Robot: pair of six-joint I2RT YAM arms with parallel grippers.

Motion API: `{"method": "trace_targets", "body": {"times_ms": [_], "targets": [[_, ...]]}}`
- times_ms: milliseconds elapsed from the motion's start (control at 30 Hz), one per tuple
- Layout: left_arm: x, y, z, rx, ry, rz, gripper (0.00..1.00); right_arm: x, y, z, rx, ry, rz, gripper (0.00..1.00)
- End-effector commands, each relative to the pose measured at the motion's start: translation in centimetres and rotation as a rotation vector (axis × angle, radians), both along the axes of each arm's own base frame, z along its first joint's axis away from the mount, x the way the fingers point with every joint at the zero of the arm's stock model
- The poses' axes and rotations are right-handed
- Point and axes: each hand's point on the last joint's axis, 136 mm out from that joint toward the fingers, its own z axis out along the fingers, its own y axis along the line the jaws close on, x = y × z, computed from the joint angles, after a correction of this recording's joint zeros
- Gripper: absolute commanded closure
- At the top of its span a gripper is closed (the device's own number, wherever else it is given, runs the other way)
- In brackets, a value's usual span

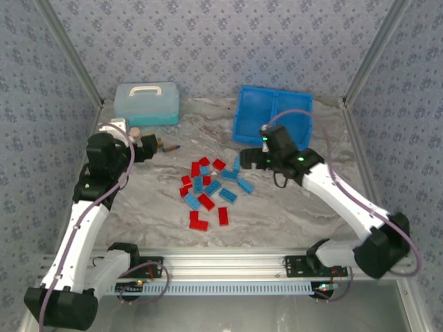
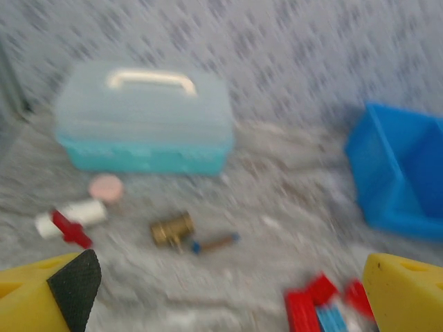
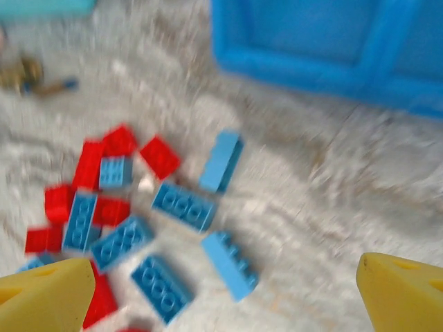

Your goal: Sort the legos into containers by color

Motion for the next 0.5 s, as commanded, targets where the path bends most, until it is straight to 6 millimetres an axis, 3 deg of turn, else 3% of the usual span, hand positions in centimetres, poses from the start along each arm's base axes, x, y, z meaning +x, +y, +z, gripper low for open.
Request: {"method": "trace_targets", "body": {"times_ms": [0,133,233,467], "targets": [[-5.5,-2.9,-7.1,0.028,0.356,-0.236,0.01,-1.4,1.3,-2.5,-0.177,0.112,0.029,0.0],[-6.9,-4.9,-8.2,0.03,0.334,-0.382,0.01,-0.5,3.7,-5.8,-0.283,0.182,0.062,0.0],[-7.5,-6.2,-7.4,0.033,0.245,-0.476,0.01,0.0,4.2,-7.4,-0.393,0.182,0.104,0.0],[-8.4,-6.6,-8.0,0.037,0.178,-0.513,0.01,-1.6,2.1,-10.4,-0.41,0.254,0.255,0.0]]}}
